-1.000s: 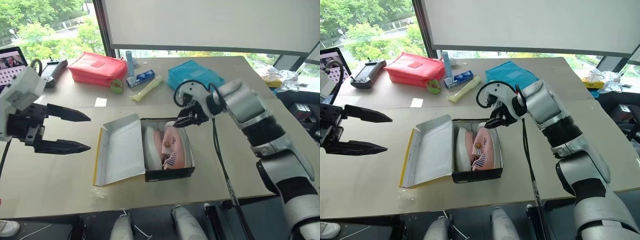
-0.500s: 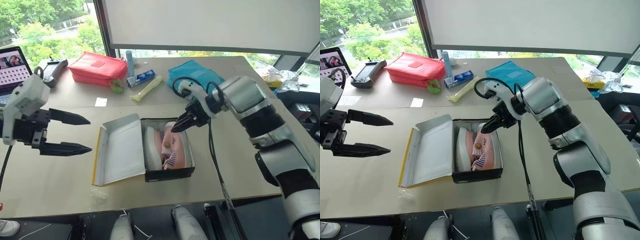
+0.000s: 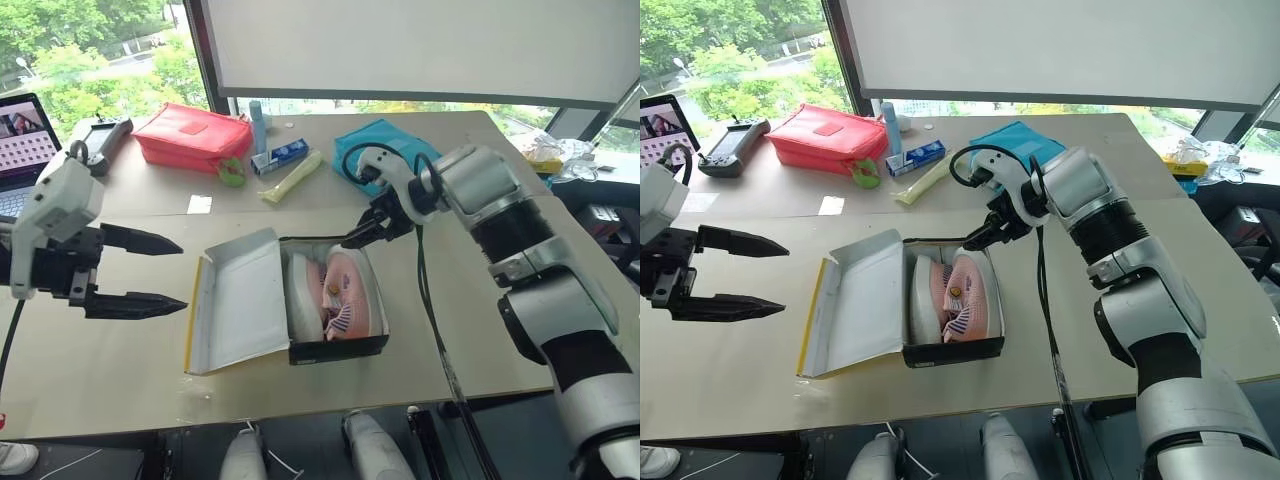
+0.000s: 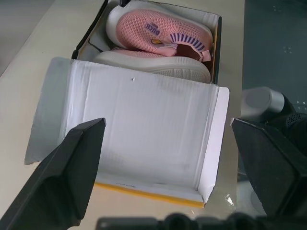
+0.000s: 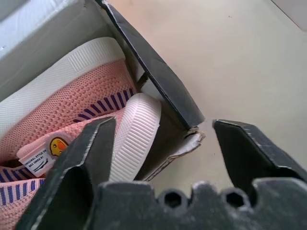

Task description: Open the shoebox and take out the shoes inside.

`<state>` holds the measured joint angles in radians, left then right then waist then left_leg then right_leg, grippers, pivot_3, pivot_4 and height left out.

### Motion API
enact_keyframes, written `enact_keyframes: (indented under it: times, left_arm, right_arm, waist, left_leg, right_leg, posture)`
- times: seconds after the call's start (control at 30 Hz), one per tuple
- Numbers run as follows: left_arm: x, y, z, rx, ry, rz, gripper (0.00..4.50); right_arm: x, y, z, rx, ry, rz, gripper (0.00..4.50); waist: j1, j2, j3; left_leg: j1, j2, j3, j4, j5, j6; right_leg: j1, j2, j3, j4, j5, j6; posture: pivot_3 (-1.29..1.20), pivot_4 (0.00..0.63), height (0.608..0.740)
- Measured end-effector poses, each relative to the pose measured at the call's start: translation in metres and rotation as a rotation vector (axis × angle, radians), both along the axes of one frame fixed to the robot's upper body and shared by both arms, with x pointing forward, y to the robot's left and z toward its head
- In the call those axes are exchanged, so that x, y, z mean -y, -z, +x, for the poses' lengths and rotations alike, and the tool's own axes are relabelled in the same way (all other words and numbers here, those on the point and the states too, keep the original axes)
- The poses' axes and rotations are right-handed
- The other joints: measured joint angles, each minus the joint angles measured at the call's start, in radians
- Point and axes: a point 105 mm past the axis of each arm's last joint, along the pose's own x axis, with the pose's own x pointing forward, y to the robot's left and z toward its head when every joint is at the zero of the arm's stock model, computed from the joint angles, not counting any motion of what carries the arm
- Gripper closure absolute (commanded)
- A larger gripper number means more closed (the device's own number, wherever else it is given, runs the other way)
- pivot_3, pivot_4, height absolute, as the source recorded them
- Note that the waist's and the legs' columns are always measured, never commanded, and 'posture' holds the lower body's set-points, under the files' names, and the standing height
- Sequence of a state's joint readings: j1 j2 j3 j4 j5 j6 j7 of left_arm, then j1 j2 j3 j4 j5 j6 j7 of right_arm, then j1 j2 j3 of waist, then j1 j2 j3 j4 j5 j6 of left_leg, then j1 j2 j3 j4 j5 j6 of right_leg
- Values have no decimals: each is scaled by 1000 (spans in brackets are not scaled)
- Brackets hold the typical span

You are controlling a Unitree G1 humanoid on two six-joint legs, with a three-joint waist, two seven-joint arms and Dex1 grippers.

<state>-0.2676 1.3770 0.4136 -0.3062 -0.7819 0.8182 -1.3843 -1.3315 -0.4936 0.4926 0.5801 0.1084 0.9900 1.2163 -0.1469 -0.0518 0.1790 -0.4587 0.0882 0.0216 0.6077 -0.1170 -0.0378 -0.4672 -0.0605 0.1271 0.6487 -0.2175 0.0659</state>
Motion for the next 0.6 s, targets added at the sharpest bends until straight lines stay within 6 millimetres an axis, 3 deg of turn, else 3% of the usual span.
enact_keyframes:
  times: [0.17, 0.4, 0.6]
  left_arm:
    - [0, -1, 1, 8, -3, 0, 0]
    - [1, 2, 3, 2, -8, -8, 0]
    - [1, 3, 4, 2, -9, -11, 0]
  right_arm:
    - [-6, -2, 1, -35, 22, 11, 9]
    - [-18, -29, -11, -96, 0, 97, 9]
    - [-16, -36, -22, -146, -19, 115, 9]
  waist:
    - [-5, 0, 0]
    - [-4, 0, 0]
    - [-2, 0, 0]
  left_leg:
    - [0, 0, 0, 0, 0, 0]
    - [0, 0, 0, 0, 0, 0]
    - [0, 0, 0, 0, 0, 0]
  right_leg:
    - [0, 0, 0, 0, 0, 0]
    - [0, 0, 0, 0, 0, 0]
    - [0, 0, 0, 0, 0, 0]
  posture:
    - [0, 150, 725]
    - [0, 150, 725]
    - [0, 150, 725]
